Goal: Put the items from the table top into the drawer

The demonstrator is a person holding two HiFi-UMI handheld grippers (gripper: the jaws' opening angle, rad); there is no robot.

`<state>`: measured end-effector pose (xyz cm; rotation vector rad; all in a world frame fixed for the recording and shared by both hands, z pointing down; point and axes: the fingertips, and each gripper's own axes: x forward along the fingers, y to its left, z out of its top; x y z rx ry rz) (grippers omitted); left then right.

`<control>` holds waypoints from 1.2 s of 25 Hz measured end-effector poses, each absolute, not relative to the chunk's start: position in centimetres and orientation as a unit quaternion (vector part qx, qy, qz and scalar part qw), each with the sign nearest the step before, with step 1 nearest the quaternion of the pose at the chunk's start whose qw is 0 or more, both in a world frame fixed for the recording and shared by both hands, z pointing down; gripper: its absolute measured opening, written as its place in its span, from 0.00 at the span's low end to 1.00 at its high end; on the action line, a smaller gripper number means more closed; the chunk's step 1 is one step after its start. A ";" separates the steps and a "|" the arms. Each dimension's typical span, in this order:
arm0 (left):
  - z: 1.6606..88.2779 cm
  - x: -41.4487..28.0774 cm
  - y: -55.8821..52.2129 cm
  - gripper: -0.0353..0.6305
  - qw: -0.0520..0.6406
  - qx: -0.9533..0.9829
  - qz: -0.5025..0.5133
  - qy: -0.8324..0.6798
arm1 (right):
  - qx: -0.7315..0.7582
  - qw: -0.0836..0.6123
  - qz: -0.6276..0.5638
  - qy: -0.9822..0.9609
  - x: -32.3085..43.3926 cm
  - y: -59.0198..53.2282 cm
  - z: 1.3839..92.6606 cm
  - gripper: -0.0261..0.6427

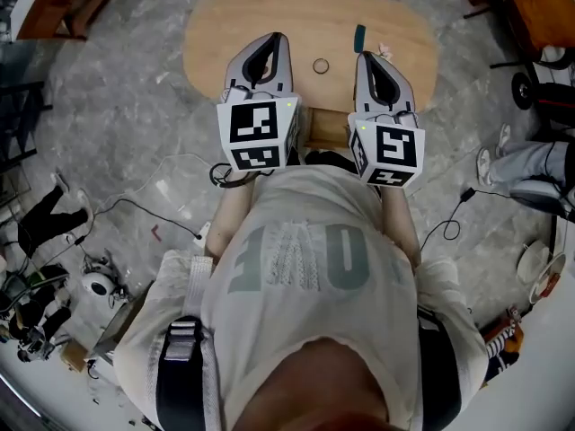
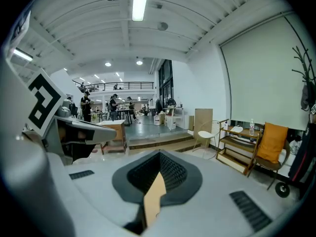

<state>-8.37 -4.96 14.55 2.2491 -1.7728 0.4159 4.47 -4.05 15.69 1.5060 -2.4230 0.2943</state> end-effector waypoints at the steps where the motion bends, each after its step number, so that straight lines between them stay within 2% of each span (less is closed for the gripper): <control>1: 14.5 -8.4 -5.4 0.06 0.122 0.773 0.144 -0.606 | 0.522 0.136 0.101 -0.836 4.3 -4.3 15.7 0.04; 19: 15.4 -10.0 -8.9 0.06 0.116 0.782 0.148 -0.594 | 0.528 0.136 0.114 -0.830 2.6 -6.8 17.6 0.04; 24: 21.0 -9.0 -10.4 0.06 0.144 0.787 0.166 -0.577 | 0.522 0.141 0.132 -0.831 2.5 -8.4 21.8 0.04; 30: 31.0 -8.8 -12.4 0.06 0.161 0.787 0.167 -0.571 | 0.525 0.140 0.149 -0.826 3.0 -10.3 31.6 0.04</control>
